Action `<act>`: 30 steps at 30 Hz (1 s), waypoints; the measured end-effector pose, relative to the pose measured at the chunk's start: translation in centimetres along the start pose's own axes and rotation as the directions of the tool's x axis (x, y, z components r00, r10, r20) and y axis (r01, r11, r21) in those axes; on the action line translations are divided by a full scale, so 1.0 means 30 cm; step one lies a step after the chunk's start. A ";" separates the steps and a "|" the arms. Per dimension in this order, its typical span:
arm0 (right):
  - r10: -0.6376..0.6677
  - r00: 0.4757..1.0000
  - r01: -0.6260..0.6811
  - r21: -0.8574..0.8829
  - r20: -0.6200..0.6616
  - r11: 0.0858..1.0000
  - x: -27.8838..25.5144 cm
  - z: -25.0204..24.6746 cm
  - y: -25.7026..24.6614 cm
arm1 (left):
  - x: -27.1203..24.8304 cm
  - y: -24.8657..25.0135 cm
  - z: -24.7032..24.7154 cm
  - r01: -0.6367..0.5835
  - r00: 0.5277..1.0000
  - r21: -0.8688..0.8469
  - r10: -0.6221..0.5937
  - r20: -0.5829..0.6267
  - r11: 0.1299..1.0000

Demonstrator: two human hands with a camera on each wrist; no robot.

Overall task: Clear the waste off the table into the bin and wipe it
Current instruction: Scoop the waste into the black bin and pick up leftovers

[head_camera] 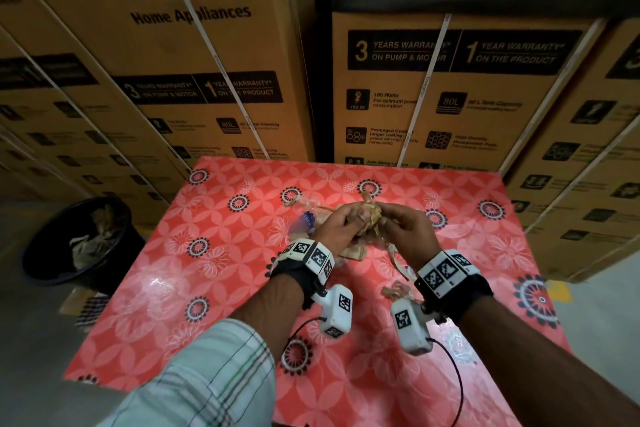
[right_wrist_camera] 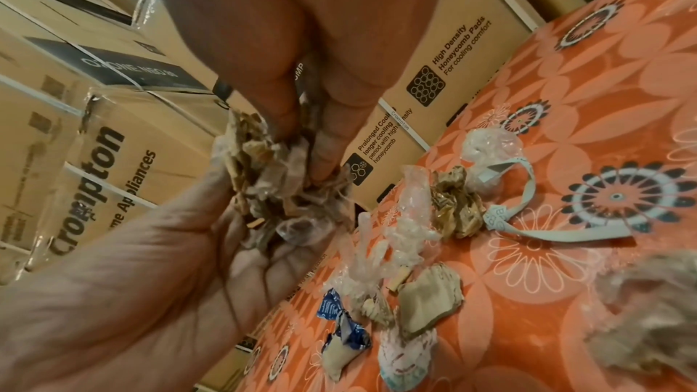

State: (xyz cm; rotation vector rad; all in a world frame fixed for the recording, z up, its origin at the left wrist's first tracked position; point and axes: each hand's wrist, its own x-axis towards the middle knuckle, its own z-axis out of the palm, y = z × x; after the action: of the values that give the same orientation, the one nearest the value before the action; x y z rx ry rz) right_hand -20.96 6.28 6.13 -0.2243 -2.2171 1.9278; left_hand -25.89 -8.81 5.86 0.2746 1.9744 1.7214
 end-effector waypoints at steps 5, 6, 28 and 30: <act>-0.020 0.999 0.020 -0.001 -0.029 1.000 0.004 -0.014 0.004 | -0.004 0.017 0.007 0.011 1.000 -0.081 -0.009 0.030 0.997; -0.028 0.999 0.027 -0.012 -0.034 1.000 0.005 -0.017 0.002 | -0.006 0.015 0.008 0.019 0.999 -0.087 -0.017 0.032 0.996; -0.047 0.995 0.060 -0.169 0.083 0.984 0.007 -0.021 -0.015 | 0.020 0.038 -0.053 -0.020 0.982 -0.189 -0.016 -0.186 0.982; 0.011 0.987 0.027 -0.237 0.159 0.971 0.006 -0.030 0.002 | 0.021 0.042 -0.061 -0.007 0.987 -0.255 -0.035 -0.159 0.967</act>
State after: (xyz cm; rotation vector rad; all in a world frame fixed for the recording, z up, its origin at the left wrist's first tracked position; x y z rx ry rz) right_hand -20.91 7.20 6.19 -0.0976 -2.5501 1.7263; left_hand -27.54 -9.89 7.07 0.0306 1.8301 2.0194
